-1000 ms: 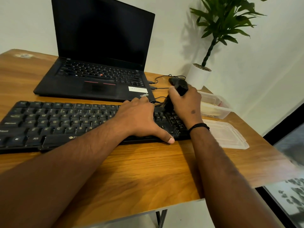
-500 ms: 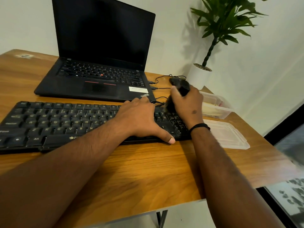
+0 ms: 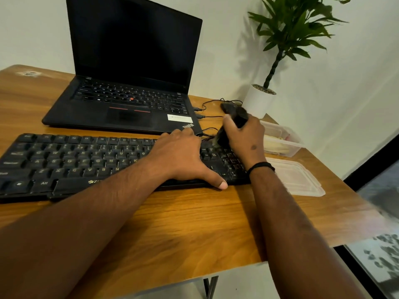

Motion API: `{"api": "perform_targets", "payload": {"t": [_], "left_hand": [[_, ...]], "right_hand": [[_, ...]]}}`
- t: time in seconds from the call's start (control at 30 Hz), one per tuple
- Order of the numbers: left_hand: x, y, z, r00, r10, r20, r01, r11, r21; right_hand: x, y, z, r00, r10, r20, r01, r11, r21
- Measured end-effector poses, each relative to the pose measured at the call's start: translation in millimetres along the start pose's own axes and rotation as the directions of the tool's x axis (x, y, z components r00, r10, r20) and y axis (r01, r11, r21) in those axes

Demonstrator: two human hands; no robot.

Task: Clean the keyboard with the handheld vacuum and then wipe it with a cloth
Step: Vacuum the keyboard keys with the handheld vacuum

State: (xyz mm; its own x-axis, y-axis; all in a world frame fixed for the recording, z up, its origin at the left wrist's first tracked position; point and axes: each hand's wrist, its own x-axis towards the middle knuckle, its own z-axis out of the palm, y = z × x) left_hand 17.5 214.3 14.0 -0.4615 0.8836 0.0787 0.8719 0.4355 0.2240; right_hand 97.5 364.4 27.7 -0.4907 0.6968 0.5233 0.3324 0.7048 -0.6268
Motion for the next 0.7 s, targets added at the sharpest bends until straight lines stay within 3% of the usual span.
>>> {"api": "perform_targets", "payload": {"t": [0.13,0.23,0.3,0.37,0.47,0.7], "left_hand": [[-1,1,-2,1.000,-0.003,0.005,0.003,1.000,-0.006],[-1,1,-1,1.000,0.004,0.006,-0.004,1.000,0.005],[-1,0,-1,1.000,0.014,-0.003,-0.014,1.000,0.007],[-2,1,1,0.999,0.036,-0.017,-0.036,0.999,0.005],[-2,1,2,0.997,0.063,-0.032,-0.063,0.998,0.000],[-1,2,2,0.997,0.069,-0.030,-0.069,0.998,-0.003]], "right_hand": [[13,33,-23,0.961,0.092,-0.262,-0.142,0.974,-0.178],[11,35,-31,0.943,0.069,-0.326,-0.077,0.997,-0.011],[8,27,-29,0.956,0.099,-0.277,-0.040,0.977,0.211],[5,22,-24,0.989,0.084,-0.120,-0.038,0.938,0.344],[-2,12,-14,0.999,-0.043,0.025,0.032,0.943,0.332],[-5,8,-11,0.996,-0.076,-0.055,0.090,0.947,0.307]]}}
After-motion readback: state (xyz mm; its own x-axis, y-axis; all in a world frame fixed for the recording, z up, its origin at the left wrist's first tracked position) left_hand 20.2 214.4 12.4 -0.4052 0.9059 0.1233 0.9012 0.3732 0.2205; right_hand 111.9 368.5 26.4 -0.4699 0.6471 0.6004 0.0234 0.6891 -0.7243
